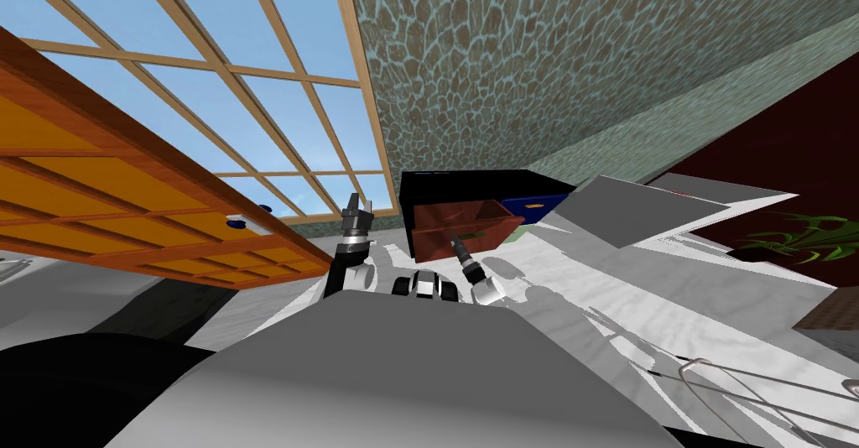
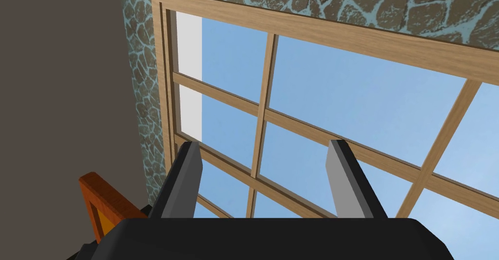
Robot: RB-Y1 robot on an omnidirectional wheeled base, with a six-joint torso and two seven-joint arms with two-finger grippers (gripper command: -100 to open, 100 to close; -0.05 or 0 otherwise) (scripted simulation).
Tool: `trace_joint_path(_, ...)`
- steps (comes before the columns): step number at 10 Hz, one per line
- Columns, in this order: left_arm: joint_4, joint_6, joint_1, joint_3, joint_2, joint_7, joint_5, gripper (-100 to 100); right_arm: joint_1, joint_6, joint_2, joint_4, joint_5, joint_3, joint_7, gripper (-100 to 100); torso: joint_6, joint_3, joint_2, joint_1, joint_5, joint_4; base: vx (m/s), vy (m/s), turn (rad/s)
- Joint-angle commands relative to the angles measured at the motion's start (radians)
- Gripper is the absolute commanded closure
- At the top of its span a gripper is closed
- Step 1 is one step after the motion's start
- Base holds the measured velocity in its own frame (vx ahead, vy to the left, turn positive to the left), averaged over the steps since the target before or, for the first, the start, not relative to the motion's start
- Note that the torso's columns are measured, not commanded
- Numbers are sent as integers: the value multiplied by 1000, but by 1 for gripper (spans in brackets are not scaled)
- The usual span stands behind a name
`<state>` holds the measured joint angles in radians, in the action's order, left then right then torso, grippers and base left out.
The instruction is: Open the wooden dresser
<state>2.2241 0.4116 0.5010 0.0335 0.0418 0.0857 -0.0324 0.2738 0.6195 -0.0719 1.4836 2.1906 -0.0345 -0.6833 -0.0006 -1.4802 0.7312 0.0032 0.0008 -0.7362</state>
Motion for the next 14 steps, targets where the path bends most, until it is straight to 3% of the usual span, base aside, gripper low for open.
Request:
trace_joint_path(1,0,0,0,0,0,0,0,0,1,-1,-3,7,-80,-4,36,-100,0,2,3,-2,-1,-1,21,8,0)
trace_joint_path(5,0,0,0,0,0,0,0,0,1,-1,-3,7,-204,-4,36,-100,0,5,8,-4,-1,-2,1,1,1)
trace_joint_path(13,0,0,0,0,0,0,0,0,8,-132,-171,172,-197,-24,-182,-100,1,4,7,-3,-1,-2,-29,33,62)
trace_joint_path(14,0,0,0,0,0,0,0,0,8,-132,-171,172,-197,-24,-187,-100,1,4,7,-3,-1,-2,-15,22,13)
